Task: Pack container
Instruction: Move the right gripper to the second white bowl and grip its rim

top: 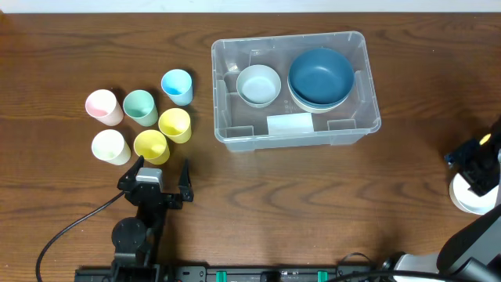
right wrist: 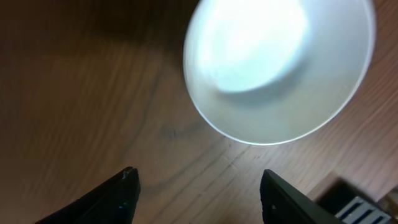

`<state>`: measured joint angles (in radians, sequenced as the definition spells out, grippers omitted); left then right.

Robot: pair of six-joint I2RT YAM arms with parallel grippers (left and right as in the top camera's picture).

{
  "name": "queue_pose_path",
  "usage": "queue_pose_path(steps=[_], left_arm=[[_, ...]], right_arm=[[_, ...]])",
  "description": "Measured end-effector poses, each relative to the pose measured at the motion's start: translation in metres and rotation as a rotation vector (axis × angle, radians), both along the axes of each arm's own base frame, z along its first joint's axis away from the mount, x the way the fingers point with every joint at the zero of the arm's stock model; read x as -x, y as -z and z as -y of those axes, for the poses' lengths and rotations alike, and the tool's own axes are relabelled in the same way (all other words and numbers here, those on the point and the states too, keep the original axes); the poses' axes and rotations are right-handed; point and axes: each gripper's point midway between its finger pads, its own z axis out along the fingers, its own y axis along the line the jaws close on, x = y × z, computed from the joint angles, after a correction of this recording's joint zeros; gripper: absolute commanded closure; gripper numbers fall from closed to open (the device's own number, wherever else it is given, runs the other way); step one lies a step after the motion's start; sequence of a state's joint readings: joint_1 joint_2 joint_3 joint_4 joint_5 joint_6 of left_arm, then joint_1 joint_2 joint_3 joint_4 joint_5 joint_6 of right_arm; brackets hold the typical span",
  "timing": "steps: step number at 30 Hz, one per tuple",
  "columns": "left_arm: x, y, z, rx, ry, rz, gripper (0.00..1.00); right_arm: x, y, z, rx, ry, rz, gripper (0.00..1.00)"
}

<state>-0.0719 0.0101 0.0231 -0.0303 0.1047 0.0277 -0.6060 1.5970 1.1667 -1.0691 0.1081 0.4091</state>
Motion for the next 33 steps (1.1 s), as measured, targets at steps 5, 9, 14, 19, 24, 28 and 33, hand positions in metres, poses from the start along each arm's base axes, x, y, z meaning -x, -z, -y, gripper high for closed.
queue_pose_path(steps=[5, 9, 14, 19, 24, 28, 33], left_arm=[[0.0, 0.0, 0.0, 0.0, 0.0, 0.0, 0.02], [0.0, 0.0, 0.0, 0.0, 0.0, 0.0, 0.02], [0.0, 0.0, 0.0, 0.0, 0.0, 0.0, 0.02], [0.0, 0.0, 0.0, 0.0, 0.0, 0.0, 0.02], [0.0, 0.0, 0.0, 0.0, 0.0, 0.0, 0.02], [0.0, 0.0, 0.0, 0.0, 0.0, 0.0, 0.02], [0.0, 0.0, 0.0, 0.0, 0.0, 0.0, 0.02]], right_arm=[[0.004, 0.02, -0.004, -0.009, 0.001, 0.0, 0.39], [0.002, 0.028, -0.002, 0.005, 0.001, 0.019, 0.39], [-0.015, 0.026, 0.009, 0.053, -0.027, 0.086, 0.4], [-0.029, 0.024, 0.015, 0.081, -0.084, 0.139, 0.43], [-0.031, 0.03, 0.016, 0.088, -0.11, 0.142, 0.48], [-0.025, 0.042, 0.013, 0.067, -0.112, 0.112, 0.5], [-0.015, 0.054, 0.01, 0.058, -0.104, 0.069, 0.62]])
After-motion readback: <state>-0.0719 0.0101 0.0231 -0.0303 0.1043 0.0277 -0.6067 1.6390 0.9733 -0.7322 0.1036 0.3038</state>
